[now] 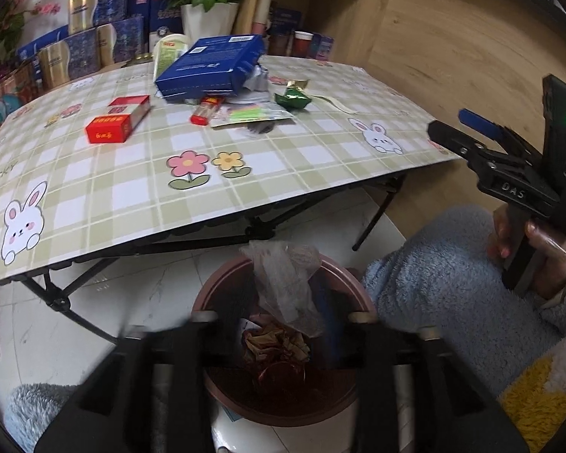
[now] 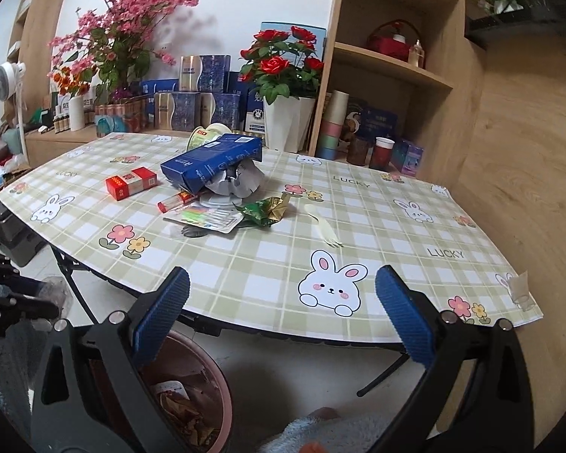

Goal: Collect trash
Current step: 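Move both tools back toward the table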

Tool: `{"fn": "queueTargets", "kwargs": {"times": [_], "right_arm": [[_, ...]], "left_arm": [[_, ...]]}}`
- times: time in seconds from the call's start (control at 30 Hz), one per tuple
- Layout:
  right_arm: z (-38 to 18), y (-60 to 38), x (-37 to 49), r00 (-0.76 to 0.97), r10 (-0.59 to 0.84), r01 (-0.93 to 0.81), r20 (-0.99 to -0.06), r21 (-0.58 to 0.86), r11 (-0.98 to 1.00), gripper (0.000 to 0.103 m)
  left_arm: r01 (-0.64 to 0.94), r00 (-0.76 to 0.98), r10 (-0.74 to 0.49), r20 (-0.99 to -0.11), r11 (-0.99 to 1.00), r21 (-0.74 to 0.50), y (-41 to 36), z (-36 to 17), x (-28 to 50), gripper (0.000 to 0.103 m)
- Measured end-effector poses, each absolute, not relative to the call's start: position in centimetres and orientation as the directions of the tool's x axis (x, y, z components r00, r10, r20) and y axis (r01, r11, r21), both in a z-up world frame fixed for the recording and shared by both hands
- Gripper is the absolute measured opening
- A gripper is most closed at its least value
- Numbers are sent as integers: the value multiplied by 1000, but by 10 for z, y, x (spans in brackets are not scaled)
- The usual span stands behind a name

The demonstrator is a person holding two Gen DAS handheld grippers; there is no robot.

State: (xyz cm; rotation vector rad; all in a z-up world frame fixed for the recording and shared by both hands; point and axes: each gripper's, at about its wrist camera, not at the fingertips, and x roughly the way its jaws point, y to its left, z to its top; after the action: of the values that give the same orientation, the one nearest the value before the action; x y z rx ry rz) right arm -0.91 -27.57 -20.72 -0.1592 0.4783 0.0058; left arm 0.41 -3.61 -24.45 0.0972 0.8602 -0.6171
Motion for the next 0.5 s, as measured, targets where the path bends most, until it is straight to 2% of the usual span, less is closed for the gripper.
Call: {"fn": "queueTargets", "kwargs": {"times": [0.17, 0.3, 0.5], "right_arm": [[-209, -274, -8, 883, -27, -52, -469, -155, 987, 97], [-210, -273, -7, 880, -23, -59, -474, -159, 985, 97], [-211, -271, -5, 877, -21, -66, -479, -165, 984, 97]], "left_arm": [[483, 580, -421, -698, 867, -122, -30, -237, 2, 85], [347, 660, -346, -667, 928, -138, -7, -231, 9, 94], [157, 731, -260, -630, 964, -215, 33, -225, 17, 97]]}}
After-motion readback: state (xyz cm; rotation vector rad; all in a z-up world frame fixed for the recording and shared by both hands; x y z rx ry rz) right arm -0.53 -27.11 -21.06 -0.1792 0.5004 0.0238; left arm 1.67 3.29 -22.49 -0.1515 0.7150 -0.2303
